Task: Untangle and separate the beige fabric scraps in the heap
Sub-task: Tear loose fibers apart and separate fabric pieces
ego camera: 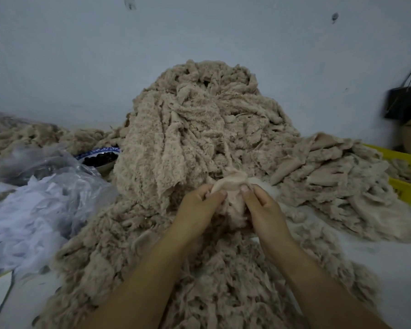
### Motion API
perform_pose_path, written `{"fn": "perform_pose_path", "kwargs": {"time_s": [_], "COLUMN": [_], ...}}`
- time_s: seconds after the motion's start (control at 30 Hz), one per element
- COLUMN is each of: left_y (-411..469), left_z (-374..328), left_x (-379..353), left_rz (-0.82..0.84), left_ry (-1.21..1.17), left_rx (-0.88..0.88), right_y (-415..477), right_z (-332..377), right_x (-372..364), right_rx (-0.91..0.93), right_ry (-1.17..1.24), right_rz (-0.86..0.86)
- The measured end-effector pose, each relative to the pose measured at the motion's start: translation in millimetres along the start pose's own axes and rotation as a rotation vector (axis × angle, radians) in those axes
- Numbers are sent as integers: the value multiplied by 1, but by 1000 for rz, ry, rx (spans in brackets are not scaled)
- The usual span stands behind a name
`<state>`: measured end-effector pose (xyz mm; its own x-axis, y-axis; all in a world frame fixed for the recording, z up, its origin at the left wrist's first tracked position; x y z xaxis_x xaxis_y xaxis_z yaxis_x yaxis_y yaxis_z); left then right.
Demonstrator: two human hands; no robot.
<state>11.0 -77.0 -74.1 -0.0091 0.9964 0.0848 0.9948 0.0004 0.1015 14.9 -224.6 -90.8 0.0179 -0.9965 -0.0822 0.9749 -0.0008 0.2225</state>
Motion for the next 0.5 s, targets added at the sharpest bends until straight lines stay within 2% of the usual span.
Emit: {"fn": "perform_pose_path", "kwargs": {"time_s": [0.07, 0.17, 0.23, 0.3, 0.4, 0.5], "left_y": [-3, -4, -4, -6, -10, -14], "left_z": [0, 3, 5, 4, 5, 10], "left_x": [1, 3, 3, 0, -4, -9], "left_rz": [6, -2, 9, 36, 85, 124], "left_ry": [-75, -358, -571, -649, -499, -234], "left_rx": [3, 110, 179, 205, 156, 54], "right_y": [2, 5, 6, 7, 6, 6], "right_z": [0, -4, -10, -12, -20, -18], "right_x": [3, 5, 3, 1, -3, -6], "right_rx": [-26, -83, -105, -89, -107, -58], "right_ry": [73, 152, 141, 59, 12, -95], "right_rz": [-21, -11, 20, 77, 205, 126]}}
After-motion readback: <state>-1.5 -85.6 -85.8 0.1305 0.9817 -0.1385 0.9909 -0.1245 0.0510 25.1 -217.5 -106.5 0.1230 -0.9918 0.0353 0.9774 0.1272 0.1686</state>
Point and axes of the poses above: each hand's wrist, its own y-axis towards the middle knuckle, its own x-axis out of the back of the hand, z = x × y, the point moved 2 cm from there along y, towards the middle knuckle, and after that the axes turned 1 degree about -x, right-handed, at the moved point
